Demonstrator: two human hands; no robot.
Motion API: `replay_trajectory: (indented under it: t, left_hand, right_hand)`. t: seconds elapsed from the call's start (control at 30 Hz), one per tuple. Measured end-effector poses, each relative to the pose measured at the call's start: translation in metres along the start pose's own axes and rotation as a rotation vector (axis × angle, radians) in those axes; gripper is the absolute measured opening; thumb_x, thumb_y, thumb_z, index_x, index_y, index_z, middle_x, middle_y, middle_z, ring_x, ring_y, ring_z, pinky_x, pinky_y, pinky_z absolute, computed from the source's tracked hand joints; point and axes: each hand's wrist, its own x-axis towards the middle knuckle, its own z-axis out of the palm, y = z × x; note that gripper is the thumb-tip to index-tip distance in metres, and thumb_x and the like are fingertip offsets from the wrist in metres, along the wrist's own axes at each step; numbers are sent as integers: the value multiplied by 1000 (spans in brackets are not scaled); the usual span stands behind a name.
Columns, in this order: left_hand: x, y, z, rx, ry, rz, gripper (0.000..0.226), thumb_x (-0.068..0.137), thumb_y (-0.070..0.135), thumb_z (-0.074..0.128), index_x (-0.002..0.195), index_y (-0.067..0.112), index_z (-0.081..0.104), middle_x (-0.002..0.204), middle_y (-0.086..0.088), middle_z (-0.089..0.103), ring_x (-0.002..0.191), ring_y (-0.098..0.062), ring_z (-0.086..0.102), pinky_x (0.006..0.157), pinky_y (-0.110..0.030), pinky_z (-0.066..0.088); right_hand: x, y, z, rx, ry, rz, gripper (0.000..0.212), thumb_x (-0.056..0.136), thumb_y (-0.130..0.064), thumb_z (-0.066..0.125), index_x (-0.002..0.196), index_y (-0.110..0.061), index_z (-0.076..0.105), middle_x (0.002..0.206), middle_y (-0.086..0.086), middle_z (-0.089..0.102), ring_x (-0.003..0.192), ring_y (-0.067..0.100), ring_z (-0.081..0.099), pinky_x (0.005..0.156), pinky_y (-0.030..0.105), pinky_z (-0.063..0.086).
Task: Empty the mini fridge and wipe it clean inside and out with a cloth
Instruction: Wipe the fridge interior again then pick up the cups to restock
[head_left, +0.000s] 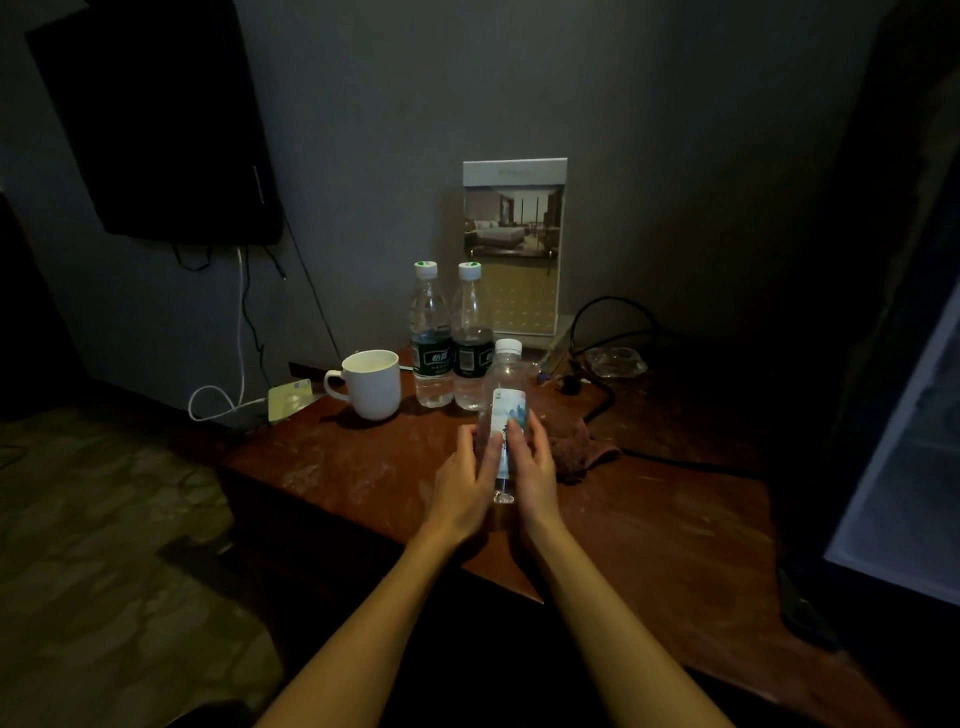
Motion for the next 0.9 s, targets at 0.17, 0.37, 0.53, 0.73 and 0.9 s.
replay_trajectory:
  t: [0.17, 0.37, 0.53, 0.73, 0.9]
  left_hand:
    - [-22, 13, 4, 31, -18, 13, 51, 86, 66, 25, 115, 28, 41, 106, 5, 66, 88, -14, 67, 74, -36, 55]
    - [-55, 25, 10, -5, 22, -39, 59, 84, 68, 19, 117, 24, 40, 105, -1, 68, 88, -23, 68, 74, -38, 54]
    - [-74, 40, 15, -70, -24, -93, 65, 79, 73, 20, 119, 26, 40, 105, 2, 65, 92, -22, 68, 81, -43, 54]
    - [-94, 55, 34, -125, -42, -15, 60, 84, 78, 27, 113, 28, 43, 101, 5, 66, 92, -18, 68, 82, -46, 54]
    - [-112, 69, 64, -195, -84, 80, 66, 76, 86, 29, 112, 34, 45, 105, 7, 68, 89, -7, 68, 78, -42, 57]
  right_hand:
    - [-21, -6, -10, 7, 17, 5, 53, 97, -20, 53, 147, -17, 33, 110, -4, 60, 98, 12, 62, 76, 21, 55]
    - [-49, -12, -20, -53, -32, -29, 51, 96, -21, 55, 144, -21, 36, 119, -5, 57, 96, 2, 60, 69, 13, 52]
    - [-67, -16, -32, -63, -16, -33, 49, 98, -23, 53, 145, -21, 39, 129, 4, 58, 103, 9, 63, 73, 18, 54]
    - [-91, -30, -59, -56, 6, -40, 50, 99, -24, 50, 146, -19, 36, 133, 8, 56, 107, 15, 63, 82, 24, 54]
    - [-118, -52, -101, -84, -9, -70, 53, 97, -26, 52, 147, -25, 32, 131, 3, 55, 110, 15, 63, 81, 24, 55]
